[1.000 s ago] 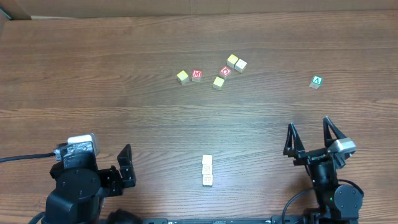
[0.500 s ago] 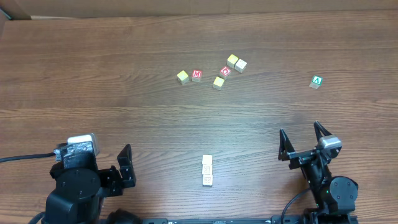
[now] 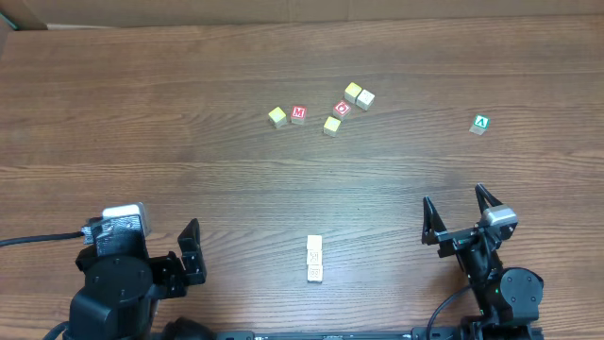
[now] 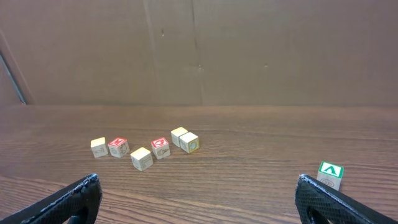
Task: Flip 3 blocks
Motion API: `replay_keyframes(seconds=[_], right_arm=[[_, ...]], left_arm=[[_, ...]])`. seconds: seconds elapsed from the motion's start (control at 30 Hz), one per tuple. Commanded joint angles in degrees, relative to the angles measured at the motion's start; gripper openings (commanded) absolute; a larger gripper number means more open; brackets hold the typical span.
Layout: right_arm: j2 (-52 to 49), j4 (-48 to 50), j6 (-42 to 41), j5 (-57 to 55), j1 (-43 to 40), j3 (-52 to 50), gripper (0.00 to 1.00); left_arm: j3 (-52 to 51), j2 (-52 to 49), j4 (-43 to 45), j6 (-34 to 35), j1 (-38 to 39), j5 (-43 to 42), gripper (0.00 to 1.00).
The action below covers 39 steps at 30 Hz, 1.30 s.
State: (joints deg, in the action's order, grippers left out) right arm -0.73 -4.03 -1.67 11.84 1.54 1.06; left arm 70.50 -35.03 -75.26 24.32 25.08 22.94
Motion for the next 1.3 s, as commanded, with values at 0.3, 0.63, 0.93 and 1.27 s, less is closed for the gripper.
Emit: replay_keyframes(seconds=[0.3, 0.63, 0.93, 1.27], right_arm=[[0.6, 0.3, 0.0, 0.3, -0.3, -0.6, 1.0], [0.6, 0.3, 0.0, 0.3, -0.3, -0.6, 1.0], [0.6, 0.3, 0.0, 0.3, -0.3, -0.6, 1.0], [0.6, 0.3, 0.0, 0.3, -0.3, -0.6, 1.0]], left_arm=[[0.1, 0.2, 0.1, 0.5, 0.1, 0.1, 1.0], [0.1, 0.2, 0.1, 0.5, 0.1, 0.1, 1.0], [-0.5, 0.7, 1.8, 0.3, -4.5, 0.5, 1.0], [-23.6, 13.5, 30.0, -9.3, -22.5, -19.1, 1.0]])
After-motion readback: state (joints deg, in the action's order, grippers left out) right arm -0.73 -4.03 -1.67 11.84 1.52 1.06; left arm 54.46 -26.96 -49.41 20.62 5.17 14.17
